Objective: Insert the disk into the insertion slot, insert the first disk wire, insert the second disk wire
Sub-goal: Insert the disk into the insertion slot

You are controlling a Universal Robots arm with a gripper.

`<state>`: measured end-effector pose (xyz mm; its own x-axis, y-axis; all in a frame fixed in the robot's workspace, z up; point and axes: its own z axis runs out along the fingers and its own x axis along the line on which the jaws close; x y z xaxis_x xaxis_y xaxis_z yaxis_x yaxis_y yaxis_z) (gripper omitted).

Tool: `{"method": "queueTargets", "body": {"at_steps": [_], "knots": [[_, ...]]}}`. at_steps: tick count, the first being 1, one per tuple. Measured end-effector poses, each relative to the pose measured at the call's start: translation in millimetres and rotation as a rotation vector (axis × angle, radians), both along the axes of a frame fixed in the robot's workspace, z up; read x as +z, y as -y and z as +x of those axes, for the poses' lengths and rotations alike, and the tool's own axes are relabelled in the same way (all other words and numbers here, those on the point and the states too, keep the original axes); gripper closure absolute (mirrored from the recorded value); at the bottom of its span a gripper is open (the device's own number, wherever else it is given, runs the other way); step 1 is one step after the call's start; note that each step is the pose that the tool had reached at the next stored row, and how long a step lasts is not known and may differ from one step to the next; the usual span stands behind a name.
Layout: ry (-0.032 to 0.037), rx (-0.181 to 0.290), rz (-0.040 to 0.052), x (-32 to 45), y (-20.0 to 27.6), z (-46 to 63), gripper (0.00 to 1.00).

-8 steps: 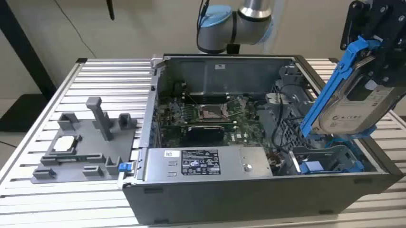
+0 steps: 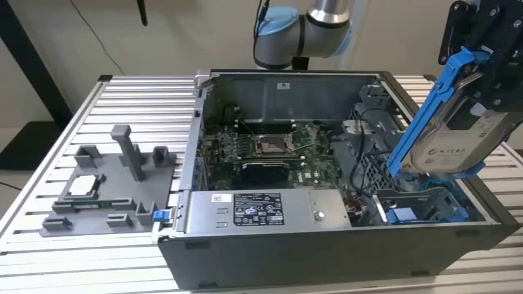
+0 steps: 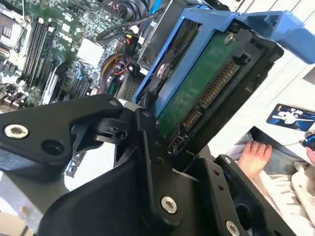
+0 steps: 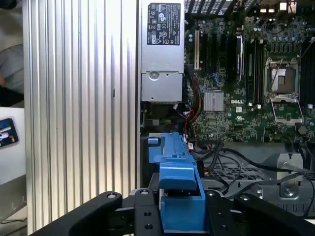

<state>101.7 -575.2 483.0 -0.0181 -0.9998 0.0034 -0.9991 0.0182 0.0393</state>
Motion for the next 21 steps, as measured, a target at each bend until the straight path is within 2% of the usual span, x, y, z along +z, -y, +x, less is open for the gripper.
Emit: {"method": "queueTargets", "body": {"at_steps": [5, 21], "knots": [[0.0, 0.0, -0.0002, -0.5, 0.1, 0.0, 1.0], [0.0, 0.0, 0.0001, -18.1, 0.0, 4.7, 1.0]]}}
